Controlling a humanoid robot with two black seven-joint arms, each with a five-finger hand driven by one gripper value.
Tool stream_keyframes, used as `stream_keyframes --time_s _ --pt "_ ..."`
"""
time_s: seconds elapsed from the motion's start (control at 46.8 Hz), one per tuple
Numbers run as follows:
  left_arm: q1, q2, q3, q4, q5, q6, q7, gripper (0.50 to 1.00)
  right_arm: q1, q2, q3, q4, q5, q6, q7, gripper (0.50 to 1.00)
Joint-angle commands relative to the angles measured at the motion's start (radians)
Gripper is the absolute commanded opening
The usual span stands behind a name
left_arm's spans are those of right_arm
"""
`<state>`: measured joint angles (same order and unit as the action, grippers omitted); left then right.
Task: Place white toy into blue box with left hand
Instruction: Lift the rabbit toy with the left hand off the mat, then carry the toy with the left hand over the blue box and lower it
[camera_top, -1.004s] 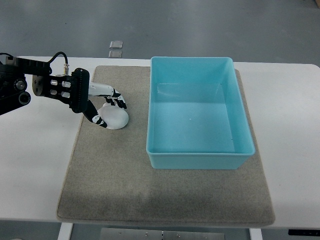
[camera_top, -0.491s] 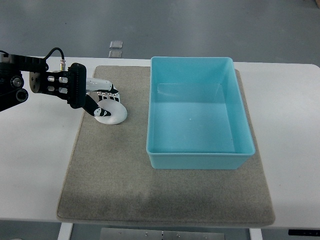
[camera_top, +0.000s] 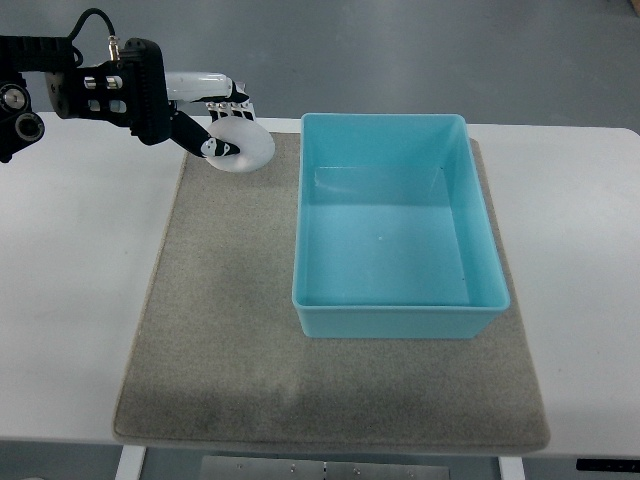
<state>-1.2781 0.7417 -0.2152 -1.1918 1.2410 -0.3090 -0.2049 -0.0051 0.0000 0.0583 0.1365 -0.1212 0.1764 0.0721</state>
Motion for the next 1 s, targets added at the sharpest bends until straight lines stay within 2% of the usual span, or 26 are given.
stream_keyframes --time_s 0.0,0.791,0.983 --pt "-0.012 -0.005 -0.003 0.0 0.0 0.002 -0.001 0.5 0.0 0.0 0.0 0.0 0.0 0.0 0.0 0.936" --pt "-0.006 -0.237 -0.015 0.011 0.003 0.048 0.001 0.5 0.0 0.0 0.0 0.0 0.0 0.0 0.0 0.936" --pt "0.009 -0.283 -0.013 0.043 0.005 0.05 0.001 0.5 0.0 0.0 0.0 0.0 0.0 0.0 0.0 0.936"
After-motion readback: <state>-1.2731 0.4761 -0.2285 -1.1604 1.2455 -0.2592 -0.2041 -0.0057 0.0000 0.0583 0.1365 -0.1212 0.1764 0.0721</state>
